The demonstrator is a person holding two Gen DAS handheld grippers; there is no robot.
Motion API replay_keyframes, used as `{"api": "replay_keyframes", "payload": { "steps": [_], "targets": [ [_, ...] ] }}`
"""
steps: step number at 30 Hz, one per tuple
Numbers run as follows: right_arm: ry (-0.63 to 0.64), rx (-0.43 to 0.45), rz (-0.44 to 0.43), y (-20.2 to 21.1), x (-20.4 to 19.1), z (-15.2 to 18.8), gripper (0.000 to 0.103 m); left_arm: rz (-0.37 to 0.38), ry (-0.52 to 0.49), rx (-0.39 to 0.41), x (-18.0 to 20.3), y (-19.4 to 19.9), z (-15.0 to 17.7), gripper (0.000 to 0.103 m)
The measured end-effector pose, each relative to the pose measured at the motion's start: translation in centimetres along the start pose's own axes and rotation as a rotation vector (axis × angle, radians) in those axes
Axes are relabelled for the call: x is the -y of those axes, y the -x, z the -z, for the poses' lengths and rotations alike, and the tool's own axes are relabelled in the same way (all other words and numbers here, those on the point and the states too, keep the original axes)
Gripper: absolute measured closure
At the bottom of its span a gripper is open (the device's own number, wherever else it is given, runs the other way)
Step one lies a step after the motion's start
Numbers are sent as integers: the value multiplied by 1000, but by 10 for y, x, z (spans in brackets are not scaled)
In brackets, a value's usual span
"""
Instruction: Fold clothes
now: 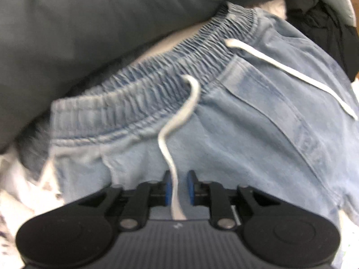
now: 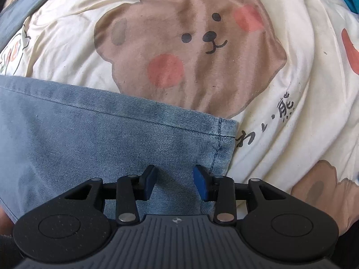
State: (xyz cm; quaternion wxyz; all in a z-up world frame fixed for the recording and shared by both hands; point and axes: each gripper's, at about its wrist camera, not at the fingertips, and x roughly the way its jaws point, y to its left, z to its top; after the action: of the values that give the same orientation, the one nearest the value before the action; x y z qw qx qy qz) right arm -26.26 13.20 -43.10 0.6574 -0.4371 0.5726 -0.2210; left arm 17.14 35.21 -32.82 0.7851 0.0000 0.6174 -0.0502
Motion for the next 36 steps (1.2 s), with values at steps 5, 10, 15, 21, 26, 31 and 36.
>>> {"api": "replay_keyframes", "payload": {
  "steps": [5,10,15,21,26,31,36],
  "targets": [
    [37,17,12,1,0,0,58,76,11,1,-1,17,-2,54],
    [100,39,29,1,-1,-2,59,102,-9,44,-11,34,-7,49],
    [161,82,44,2,-1,-1,58,52,57,56,-44,33,-10,62],
    [219,123,65,2,-5,3,54,33,202,24,-72,12,-12,71],
    [255,117,89,2,-10,1,53,15,258,42,-81,-4,-20,70],
    [284,125,119,1,-15,2,52,-36,249,52,-85,-15,-35,75],
    [336,157,141,2,-17,3,52,-89,166,-5,-75,-13,-49,77]
  ]
}}
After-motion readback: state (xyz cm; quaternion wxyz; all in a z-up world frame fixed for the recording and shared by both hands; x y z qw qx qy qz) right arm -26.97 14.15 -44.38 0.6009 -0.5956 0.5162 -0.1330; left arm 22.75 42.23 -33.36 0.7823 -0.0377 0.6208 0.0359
